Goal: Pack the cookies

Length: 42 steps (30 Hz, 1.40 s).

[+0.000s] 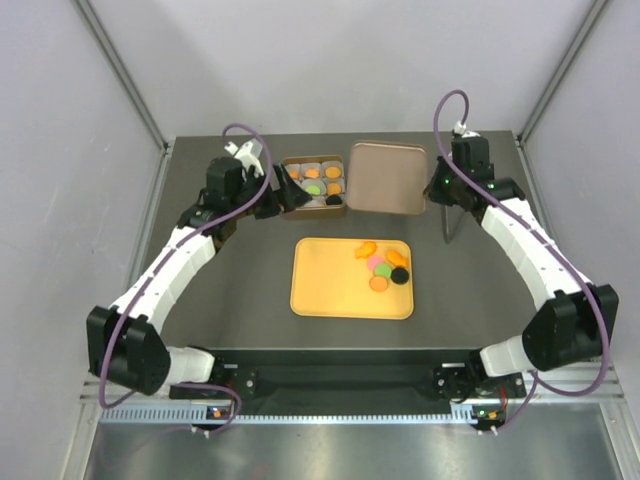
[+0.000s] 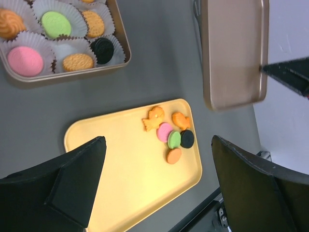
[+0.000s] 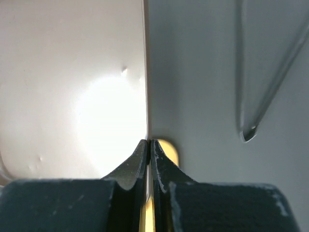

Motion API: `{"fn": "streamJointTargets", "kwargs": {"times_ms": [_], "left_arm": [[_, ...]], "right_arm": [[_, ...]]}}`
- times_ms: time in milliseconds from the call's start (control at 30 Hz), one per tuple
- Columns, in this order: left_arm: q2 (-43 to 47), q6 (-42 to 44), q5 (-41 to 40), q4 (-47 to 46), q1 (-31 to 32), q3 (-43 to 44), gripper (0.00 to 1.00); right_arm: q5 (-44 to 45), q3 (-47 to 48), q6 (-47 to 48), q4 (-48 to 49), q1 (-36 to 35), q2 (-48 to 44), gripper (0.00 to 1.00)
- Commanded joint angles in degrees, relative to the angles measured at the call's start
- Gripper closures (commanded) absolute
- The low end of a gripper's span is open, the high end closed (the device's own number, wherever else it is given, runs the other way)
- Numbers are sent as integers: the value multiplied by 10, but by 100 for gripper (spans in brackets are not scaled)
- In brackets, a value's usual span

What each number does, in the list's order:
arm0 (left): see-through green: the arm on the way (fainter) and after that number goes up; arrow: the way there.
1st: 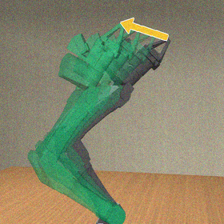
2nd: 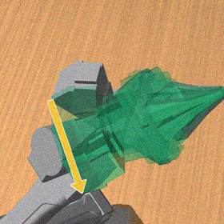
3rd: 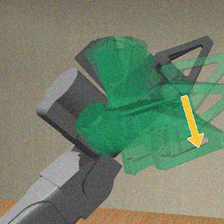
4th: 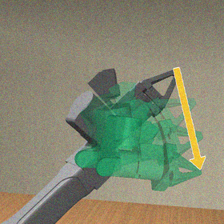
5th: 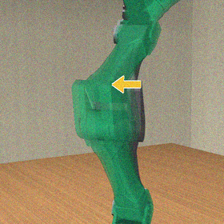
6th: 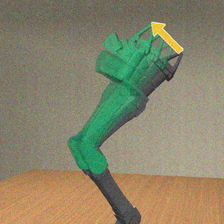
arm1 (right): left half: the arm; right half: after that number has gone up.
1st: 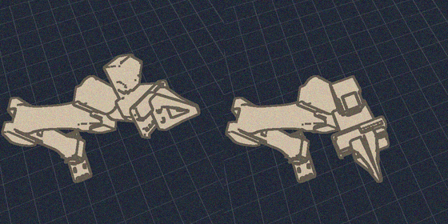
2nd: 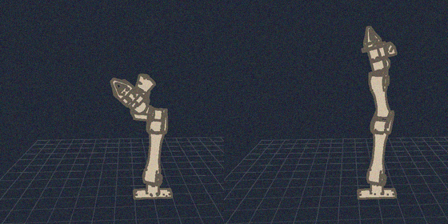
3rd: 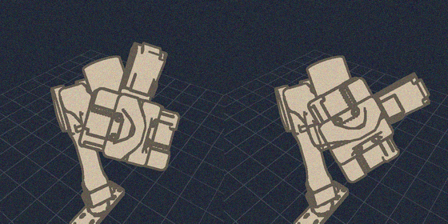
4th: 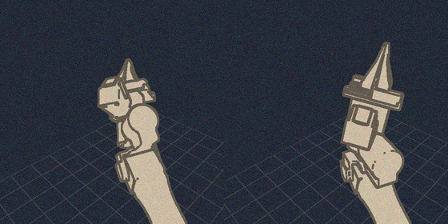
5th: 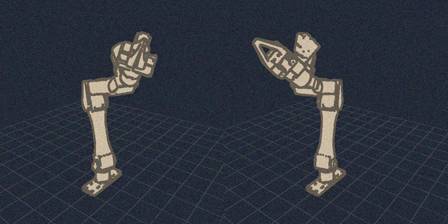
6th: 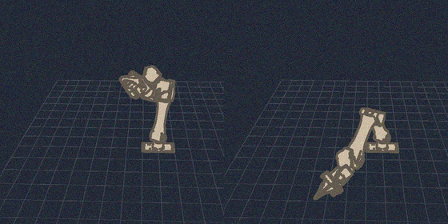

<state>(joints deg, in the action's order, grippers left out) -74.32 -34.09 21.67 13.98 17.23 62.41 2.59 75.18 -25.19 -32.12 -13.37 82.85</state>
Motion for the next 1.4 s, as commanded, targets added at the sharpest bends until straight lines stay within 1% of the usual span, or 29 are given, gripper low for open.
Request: {"fn": "streamJointTargets", "kwargs": {"times_ms": [0,100,233,467,633,667,700,733,767,867,900,933,967,1000,1033,1067,1133,1167,1200,1233,1267,1300,1333,1367], "left_arm": [[-27,-1,3,-54,5,53,5],[-53,-6,21,-67,4,72,5],[-75,-23,39,-96,9,71,4],[-103,-26,43,-113,11,71,4],[-126,-48,73,-135,14,88,5],[-130,-55,76,-134,15,89,10],[-136,-59,85,-134,16,90,12],[-137,-64,87,-154,17,87,17],[-138,-76,91,-168,17,80,26],[-136,-85,96,-175,17,73,47],[-133,-85,95,-174,17,74,60],[-132,-86,100,-174,17,75,67],[-132,-89,101,-175,17,75,76],[-132,-92,103,-173,17,76,100],[-132,-97,100,-170,17,78,100],[-131,-101,96,-164,17,81,100],[-128,-101,89,-142,16,93,100],[-126,-99,73,-121,16,98,100],[-125,-99,70,-105,14,105,100],[-126,-98,68,-77,13,122,100],[-129,-96,66,-55,12,134,100],[-135,-94,66,-39,10,147,100],[-136,-93,65,-19,10,161,100],[-136,-93,64,-12,10,165,100]], "right_arm": [[-23,-19,-9,29,-33,-44,100],[-22,-25,-18,32,-63,-60,100],[-40,-14,-26,36,-104,-56,100],[-55,-1,-36,50,-131,-44,100],[-65,2,-42,64,-141,-30,100],[-73,1,-48,69,-141,-29,100],[-86,2,-49,73,-144,-26,100],[-90,5,-50,75,-145,-22,100],[-92,8,-51,79,-147,-20,100],[-93,12,-51,86,-153,-14,100],[-98,10,-51,88,-154,-14,100],[-103,9,-52,93,-154,-12,100],[-109,6,-51,104,-154,-12,97],[-119,7,-49,107,-154,-10,94],[-120,8,-44,108,-156,-8,89],[-100,15,-22,106,-159,-8,72],[-53,19,8,96,-177,-24,56],[-28,16,47,95,-187,-34,44],[28,13,72,103,-213,-44,39],[50,8,97,112,-232,-65,34],[71,-9,149,126,-252,-76,28],[105,-20,174,140,-296,-87,26],[117,-40,201,168,-318,-107,25],[134,-49,247,180,-342,-114,23]]}}
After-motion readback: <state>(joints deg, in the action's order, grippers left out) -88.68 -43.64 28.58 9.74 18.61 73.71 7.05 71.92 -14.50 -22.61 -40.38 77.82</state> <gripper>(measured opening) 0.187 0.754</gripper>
